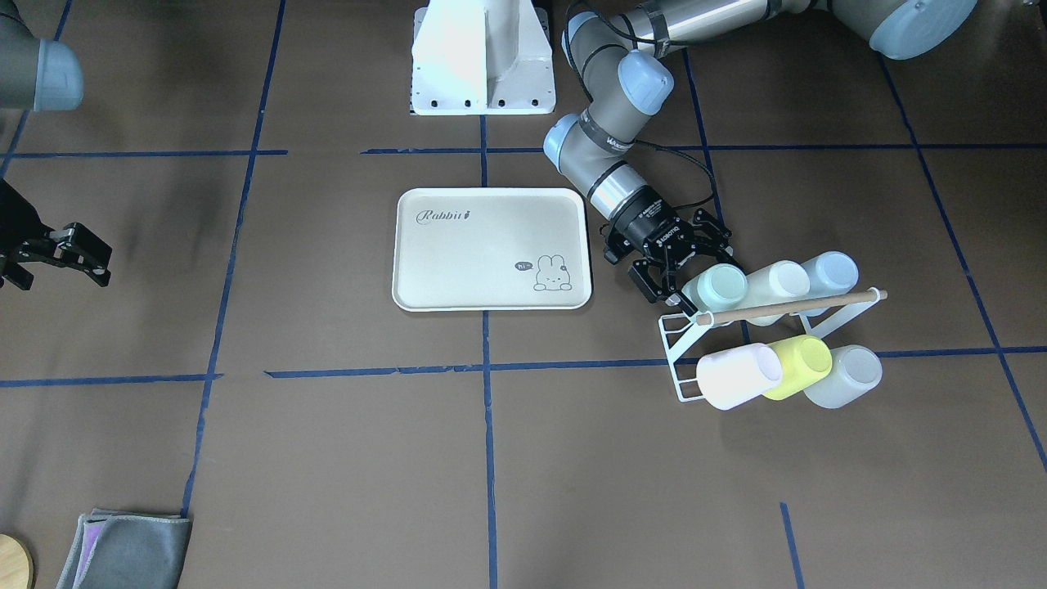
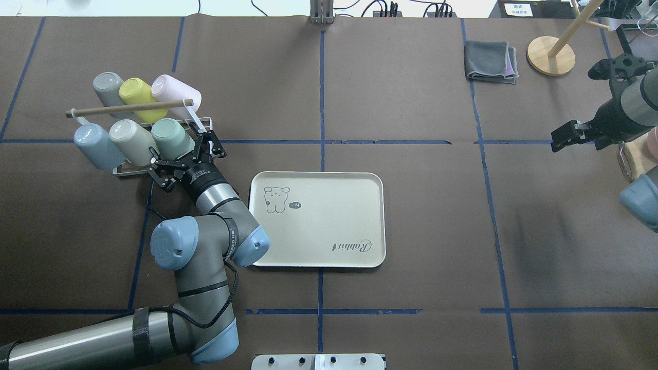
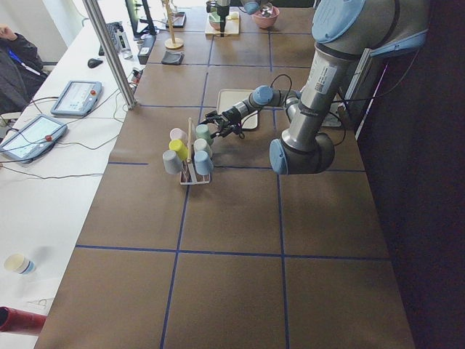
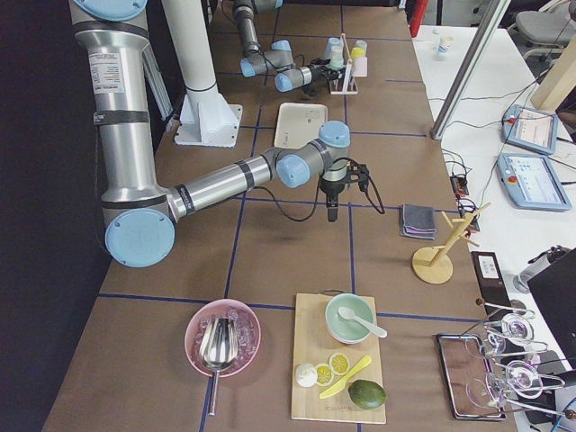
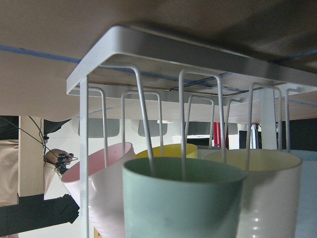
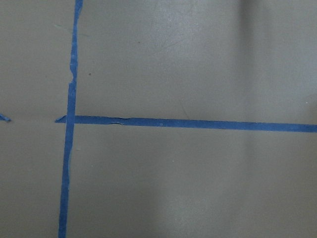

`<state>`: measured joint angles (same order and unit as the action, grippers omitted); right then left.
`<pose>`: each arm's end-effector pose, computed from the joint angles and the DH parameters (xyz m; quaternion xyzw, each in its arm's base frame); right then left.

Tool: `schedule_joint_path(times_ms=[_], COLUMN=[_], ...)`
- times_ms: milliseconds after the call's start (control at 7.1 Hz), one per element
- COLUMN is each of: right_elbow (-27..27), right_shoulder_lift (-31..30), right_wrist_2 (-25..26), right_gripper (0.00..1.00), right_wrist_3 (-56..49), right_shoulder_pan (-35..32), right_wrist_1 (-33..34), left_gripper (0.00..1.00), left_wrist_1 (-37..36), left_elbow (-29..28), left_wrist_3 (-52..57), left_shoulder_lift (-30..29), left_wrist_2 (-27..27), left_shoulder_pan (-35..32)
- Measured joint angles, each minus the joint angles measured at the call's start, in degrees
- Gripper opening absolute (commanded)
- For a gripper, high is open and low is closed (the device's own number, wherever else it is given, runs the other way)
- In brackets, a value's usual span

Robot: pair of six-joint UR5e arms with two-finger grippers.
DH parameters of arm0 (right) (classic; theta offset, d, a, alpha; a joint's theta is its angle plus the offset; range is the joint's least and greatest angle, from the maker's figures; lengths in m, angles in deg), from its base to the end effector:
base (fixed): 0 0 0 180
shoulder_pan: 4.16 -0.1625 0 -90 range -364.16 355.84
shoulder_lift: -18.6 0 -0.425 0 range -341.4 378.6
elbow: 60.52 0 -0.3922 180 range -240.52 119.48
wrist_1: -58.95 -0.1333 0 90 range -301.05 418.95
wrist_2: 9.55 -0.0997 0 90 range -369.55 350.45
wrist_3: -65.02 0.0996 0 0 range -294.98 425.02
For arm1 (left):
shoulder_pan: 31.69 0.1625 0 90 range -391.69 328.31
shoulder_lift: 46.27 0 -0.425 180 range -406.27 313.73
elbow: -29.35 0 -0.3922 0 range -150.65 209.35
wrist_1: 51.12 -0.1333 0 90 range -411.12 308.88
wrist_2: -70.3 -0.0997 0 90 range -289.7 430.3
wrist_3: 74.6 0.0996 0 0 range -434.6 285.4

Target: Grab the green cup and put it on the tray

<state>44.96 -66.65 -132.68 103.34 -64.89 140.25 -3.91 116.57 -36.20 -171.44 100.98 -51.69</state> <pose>-0.1907 -0.5016 0.4752 0.0454 -0.3626 0.0022 0.9308 0.5499 -0.4332 0.3678 0.0584 -0.4956 0.7281 0.4698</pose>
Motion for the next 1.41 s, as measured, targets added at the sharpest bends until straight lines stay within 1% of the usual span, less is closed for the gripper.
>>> schedule_joint_path(times_ms=[282, 423, 564, 845, 986, 1127, 1409], right_elbow=[0.07, 0.07, 0.08, 0.10, 0.13, 0.15, 0.22], right_shoulder_lift=[0.00, 0.00, 0.00, 0.00, 0.00, 0.00, 0.00], right_wrist_2=[0.00, -0.02, -0.06, -0.08, -0.09, -0.09, -0.09], right_gripper=[1.00, 1.00, 1.00, 1.00, 1.00, 1.00, 1.00], right_wrist_3=[0.00, 0.00, 0.00, 0.00, 0.00, 0.00, 0.00], right_shoulder_pan=[0.00, 0.00, 0.00, 0.00, 0.00, 0.00, -0.03], right_wrist_1=[0.00, 0.00, 0.00, 0.00, 0.00, 0.00, 0.00], left_gripper=[0.99, 0.94, 0.85, 0.46, 0.34, 0.29, 0.29], left_wrist_1=[0.98, 1.03, 1.04, 1.05, 1.02, 0.96, 0.89], left_elbow=[-0.88, -0.90, -0.81, -0.61, -0.58, -0.53, -0.19], left_wrist_3=[0.08, 0.11, 0.15, 0.18, 0.18, 0.18, 0.57], left_shoulder_lift=[0.29, 0.33, 0.36, 0.37, 0.37, 0.37, 0.32], left_wrist_2=[-0.01, 0.01, 0.05, 0.04, 0.04, 0.02, 0.00], left_shoulder_pan=[-0.33, -0.35, -0.36, -0.28, -0.28, -0.28, -0.64])
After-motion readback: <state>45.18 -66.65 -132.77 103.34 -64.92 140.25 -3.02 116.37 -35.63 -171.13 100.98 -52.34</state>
